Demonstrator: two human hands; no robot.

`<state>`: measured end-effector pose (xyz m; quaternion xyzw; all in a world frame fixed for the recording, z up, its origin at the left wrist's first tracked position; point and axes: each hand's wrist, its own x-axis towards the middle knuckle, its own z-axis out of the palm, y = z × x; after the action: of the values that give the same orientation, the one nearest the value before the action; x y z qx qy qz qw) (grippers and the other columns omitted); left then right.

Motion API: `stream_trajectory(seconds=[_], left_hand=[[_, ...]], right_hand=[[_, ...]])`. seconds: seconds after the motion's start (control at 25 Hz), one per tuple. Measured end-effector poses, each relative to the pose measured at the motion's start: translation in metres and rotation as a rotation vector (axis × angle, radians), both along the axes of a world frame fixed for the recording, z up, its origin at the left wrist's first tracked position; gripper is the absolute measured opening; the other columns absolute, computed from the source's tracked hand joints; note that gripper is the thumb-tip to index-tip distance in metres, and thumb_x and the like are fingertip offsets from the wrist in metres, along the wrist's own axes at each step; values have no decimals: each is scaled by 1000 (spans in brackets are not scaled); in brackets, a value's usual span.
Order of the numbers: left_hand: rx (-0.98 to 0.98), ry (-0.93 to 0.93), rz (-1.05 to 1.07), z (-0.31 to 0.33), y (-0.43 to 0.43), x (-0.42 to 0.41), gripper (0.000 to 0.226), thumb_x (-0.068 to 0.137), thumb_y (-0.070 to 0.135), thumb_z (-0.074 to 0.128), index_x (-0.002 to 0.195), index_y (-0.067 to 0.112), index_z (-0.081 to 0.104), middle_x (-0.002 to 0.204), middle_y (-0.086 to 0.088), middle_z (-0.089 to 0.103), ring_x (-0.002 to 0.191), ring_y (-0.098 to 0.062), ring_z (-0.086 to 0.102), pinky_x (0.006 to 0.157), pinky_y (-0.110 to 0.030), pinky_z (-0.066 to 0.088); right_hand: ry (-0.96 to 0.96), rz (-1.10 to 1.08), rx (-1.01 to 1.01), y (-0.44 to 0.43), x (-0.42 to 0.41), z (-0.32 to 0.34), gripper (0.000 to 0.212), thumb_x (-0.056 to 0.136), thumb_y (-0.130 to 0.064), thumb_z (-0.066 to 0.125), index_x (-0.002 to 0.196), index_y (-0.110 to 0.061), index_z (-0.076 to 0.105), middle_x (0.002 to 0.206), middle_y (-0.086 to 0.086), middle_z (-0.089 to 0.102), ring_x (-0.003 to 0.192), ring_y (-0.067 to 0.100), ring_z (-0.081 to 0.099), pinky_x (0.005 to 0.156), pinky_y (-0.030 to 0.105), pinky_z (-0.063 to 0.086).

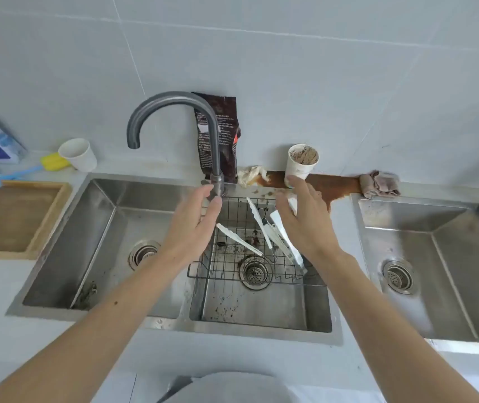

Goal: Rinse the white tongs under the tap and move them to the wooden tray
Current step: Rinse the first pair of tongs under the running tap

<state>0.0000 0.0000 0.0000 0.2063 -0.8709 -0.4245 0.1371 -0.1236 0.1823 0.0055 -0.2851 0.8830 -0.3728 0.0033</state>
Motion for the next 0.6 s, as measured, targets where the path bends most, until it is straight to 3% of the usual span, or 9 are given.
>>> stream_trajectory(seconds=[0.16,0.24,0.36,0.52,0.6], left_hand=[[219,-109,86,-25,21,-13,46,103,41,40,143,19,42,139,5,53,121,-1,49,91,-7,32],[291,-156,113,-43,30,-20,45,103,41,40,143,20,42,136,7,53,115,1,49,81,-3,31],[365,-204,133,-68,34,-34,45,102,41,41,142,21,43,136,6,54,114,-1,50,83,-6,32],[473,-299,131,-105,34,-53,44,99,46,43,139,26,45,135,6,56,117,-6,53,96,-25,38],[516,-361,132,-123,32,-64,43,98,48,44,136,28,48,132,7,57,115,-7,54,96,-29,40]], right_hand=[[-239,14,40,9,-15,-36,40,101,-34,42,137,-19,48,133,1,59,123,17,54,100,36,44],[-322,37,53,9,-19,-55,39,102,-31,43,136,-16,50,130,2,61,121,17,56,100,34,46],[-415,23,40,6,-26,-80,40,102,-29,43,138,-12,50,132,4,60,120,18,57,101,38,48],[-501,-12,85,-1,-31,-107,40,103,-26,42,139,-11,49,130,5,61,108,16,59,82,22,48],[-520,-35,117,-4,-32,-120,39,103,-25,42,139,-12,50,128,4,61,111,19,60,85,27,51]])
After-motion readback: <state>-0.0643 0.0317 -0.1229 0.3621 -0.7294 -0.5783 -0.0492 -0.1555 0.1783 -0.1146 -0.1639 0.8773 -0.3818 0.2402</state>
